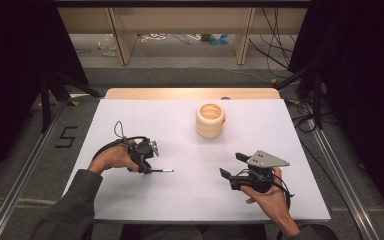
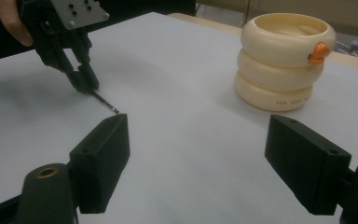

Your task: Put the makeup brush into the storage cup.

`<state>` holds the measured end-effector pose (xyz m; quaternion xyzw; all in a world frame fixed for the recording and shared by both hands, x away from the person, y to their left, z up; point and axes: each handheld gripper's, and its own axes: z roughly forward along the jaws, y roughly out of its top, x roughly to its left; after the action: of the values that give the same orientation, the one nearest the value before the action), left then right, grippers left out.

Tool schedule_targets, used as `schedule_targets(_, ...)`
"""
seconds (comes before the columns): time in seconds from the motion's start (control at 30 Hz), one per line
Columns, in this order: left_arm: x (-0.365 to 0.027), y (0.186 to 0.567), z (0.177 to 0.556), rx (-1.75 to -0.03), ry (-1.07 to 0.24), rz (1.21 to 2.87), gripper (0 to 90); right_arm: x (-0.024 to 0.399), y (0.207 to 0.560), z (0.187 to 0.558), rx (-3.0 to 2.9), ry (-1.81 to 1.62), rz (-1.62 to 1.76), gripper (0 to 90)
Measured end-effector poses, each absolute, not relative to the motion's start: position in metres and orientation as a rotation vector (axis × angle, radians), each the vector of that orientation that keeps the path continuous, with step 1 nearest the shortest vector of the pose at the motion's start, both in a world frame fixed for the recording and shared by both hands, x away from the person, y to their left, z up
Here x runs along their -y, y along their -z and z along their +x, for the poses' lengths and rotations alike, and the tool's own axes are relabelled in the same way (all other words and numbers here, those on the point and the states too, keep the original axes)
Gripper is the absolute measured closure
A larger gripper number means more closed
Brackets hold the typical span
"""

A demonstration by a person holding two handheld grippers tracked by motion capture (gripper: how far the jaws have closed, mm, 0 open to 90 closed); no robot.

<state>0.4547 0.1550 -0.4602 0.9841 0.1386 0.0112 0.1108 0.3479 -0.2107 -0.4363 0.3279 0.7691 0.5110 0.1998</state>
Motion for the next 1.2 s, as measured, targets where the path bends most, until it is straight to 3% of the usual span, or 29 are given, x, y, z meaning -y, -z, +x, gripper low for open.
schedule_targets(0.4,-0.149,0.459,0.453,-0.447,-0.045,2.932,84.5,0.211,0.436,0.347,-2.162,-1.413,0.925,23.0)
schedule_targets(0.77,-0.149,0.459,0.453,-0.453,-0.048,2.927,84.8,0.211,0.436,0.347,-2.159,-1.419,0.923,23.0)
schedule_targets(1.2,-0.147,0.445,0.45,-0.541,-0.009,2.693,84.9,0.211,0.436,0.347,-2.158,-1.421,0.923,23.0)
